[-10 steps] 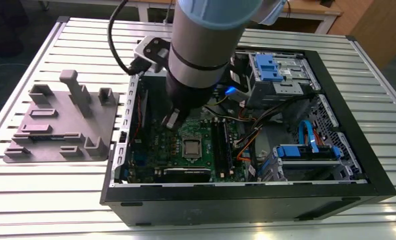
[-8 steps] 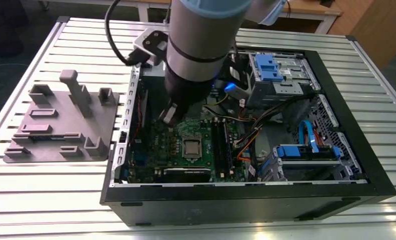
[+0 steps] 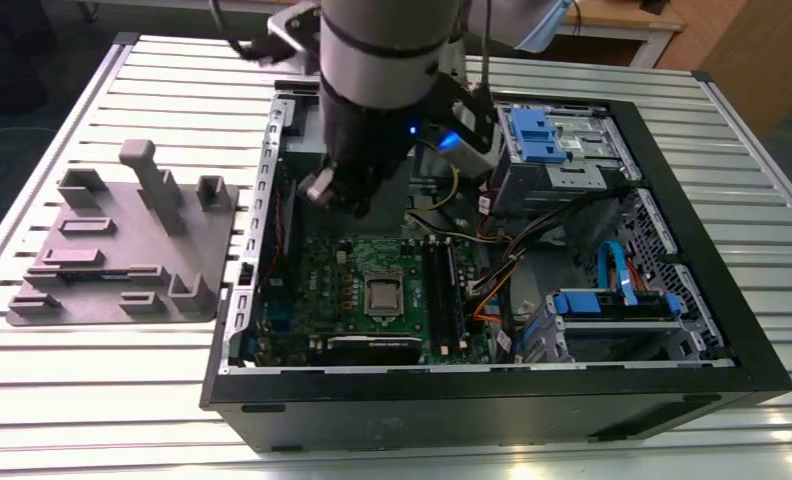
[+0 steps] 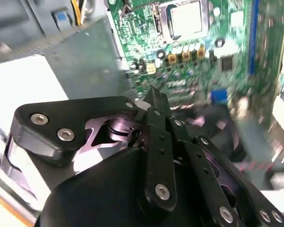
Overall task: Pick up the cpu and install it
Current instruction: 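Install the first cpu locking lever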
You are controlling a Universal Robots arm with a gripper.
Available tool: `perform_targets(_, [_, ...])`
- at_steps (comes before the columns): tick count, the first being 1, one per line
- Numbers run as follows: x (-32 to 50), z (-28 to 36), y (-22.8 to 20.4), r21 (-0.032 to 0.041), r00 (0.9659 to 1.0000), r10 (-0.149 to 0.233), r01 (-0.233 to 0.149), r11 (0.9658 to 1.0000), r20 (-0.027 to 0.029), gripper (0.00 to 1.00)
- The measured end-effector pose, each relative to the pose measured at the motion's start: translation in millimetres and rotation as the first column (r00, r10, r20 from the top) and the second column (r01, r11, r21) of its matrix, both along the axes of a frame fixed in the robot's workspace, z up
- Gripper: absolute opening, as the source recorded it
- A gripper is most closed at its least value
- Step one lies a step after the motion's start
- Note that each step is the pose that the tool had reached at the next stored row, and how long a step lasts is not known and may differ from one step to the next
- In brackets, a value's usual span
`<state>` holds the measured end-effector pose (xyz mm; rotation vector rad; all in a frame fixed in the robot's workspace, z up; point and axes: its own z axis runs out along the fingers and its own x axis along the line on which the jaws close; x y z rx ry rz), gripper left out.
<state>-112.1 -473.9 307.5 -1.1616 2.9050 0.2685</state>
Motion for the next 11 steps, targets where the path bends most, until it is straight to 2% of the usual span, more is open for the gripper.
perform_targets(1, [-1.3, 5.3, 3.8, -0.0086, 0.999, -0.046, 0.046, 0.9989, -0.0011, 0.11])
perform_targets(2, [-2.7, 11.2, 8.3, -0.0183, 0.9951, -0.099, 0.099, 0.995, -0.002, 0.11])
perform_targets(3, [-3.9, 17.0, 12.6, -0.0274, 0.9887, -0.15, 0.149, 0.9884, -0.0021, 0.11])
perform_targets(4, [-5.0, 22.9, 17.3, -0.0367, 0.9793, -0.203, 0.202, 0.9786, -0.0012, 0.11])
perform_targets(5, [-6.1, 29.0, 22.1, -0.0461, 0.9664, -0.257, 0.257, 0.9653, 0.0003, 0.11])
perform_targets(6, [-7.1, 34.7, 26.9, -0.0545, 0.9512, -0.309, 0.308, 0.9498, 0.0022, 0.11])
perform_targets(7, [-7.8, 40.1, 31.4, -0.0622, 0.9342, -0.357, 0.356, 0.9323, 0.0047, 0.11])
perform_targets(8, [-8.4, 45.1, 35.8, -0.0693, 0.9158, -0.402, 0.401, 0.9134, 0.0077, 0.11])
perform_targets(9, [-9.0, 49.7, 39.9, -0.0752, 0.8964, -0.443, 0.443, 0.8935, 0.011, 0.11])
perform_targets(11, [-9.7, 58.6, 47.9, -0.0862, 0.8544, -0.519, 0.519, 0.8505, 0.018, 0.11])
